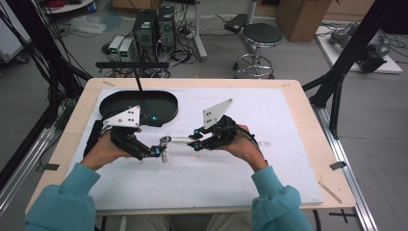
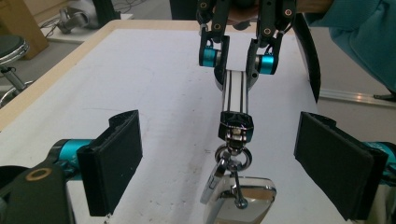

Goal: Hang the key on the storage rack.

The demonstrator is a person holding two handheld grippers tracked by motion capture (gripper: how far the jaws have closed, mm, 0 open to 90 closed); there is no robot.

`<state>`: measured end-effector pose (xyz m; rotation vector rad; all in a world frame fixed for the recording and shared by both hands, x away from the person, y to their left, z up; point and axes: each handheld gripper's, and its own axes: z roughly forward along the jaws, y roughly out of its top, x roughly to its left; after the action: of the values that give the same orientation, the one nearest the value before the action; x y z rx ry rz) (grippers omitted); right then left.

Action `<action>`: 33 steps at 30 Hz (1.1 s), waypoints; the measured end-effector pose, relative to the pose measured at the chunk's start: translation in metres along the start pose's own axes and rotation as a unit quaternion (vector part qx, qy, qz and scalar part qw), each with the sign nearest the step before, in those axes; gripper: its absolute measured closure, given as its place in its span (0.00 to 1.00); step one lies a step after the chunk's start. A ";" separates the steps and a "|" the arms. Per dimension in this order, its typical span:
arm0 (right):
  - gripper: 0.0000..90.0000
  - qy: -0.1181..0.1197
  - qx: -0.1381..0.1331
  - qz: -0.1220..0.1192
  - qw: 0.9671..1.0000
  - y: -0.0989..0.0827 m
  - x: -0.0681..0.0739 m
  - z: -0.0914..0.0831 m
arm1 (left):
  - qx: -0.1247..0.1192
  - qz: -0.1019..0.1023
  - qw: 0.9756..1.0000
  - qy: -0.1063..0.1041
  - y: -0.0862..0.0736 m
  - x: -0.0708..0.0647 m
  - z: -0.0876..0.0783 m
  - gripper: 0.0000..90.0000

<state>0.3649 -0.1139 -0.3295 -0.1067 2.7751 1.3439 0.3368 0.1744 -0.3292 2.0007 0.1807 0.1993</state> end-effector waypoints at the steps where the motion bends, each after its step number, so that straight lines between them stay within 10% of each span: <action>1: 0.83 0.000 0.000 -0.001 1.000 0.000 0.000 0.001 | 0.000 0.000 1.000 0.000 0.000 0.000 0.000 0.19; 33: 0.83 0.008 0.014 -0.008 1.000 0.002 0.003 0.006 | 0.102 0.036 0.994 -0.031 0.014 -0.004 0.019 0.60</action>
<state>0.3618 -0.1079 -0.3315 -0.1390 2.7979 1.3057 0.3378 0.1508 -0.3244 2.2156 0.0908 0.1700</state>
